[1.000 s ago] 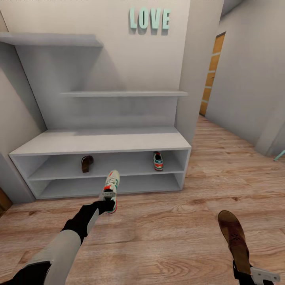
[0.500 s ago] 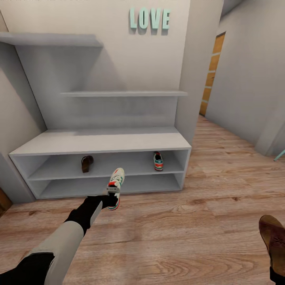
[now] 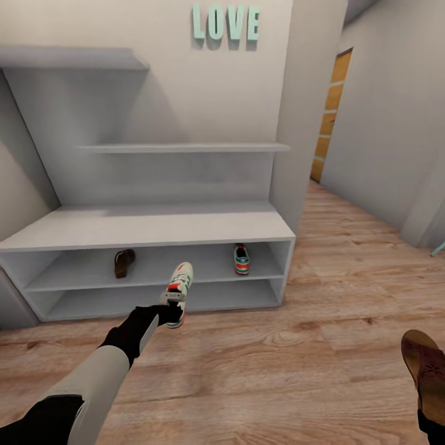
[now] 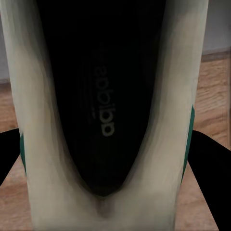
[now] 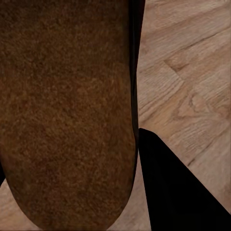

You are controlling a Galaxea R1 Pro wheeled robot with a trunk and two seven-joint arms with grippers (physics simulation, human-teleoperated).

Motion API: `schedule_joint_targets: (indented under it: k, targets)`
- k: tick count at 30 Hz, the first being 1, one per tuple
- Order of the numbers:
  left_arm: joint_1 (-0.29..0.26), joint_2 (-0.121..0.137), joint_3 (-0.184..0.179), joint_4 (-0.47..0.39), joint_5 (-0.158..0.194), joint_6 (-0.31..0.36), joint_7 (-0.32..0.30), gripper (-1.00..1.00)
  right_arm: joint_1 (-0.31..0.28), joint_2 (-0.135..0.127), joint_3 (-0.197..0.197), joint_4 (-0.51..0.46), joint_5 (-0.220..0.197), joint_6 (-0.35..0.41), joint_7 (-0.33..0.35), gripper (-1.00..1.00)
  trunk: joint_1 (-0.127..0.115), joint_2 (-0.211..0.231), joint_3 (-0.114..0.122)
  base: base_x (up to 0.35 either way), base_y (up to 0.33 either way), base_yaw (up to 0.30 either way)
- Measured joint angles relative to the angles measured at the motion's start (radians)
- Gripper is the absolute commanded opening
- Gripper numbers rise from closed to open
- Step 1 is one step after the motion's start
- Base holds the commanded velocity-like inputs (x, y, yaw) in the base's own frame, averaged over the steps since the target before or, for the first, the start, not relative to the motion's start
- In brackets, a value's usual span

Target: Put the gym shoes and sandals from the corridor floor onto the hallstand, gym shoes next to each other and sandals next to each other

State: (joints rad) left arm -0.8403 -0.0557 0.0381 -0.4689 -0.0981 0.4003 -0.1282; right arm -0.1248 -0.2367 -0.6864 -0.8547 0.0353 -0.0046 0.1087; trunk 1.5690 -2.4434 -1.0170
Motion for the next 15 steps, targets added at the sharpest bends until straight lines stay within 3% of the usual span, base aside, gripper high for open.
schedule_joint_targets:
  k: [15]
  targets:
    - [0.000, -0.002, -0.005, 0.000, -0.004, 0.001, 0.000, -1.00, 0.000, 0.000, 0.000, -0.020, 0.001, 0.000, 0.000, -1.00, 0.000, 0.000, 0.000, 0.242, -0.203, 0.000]
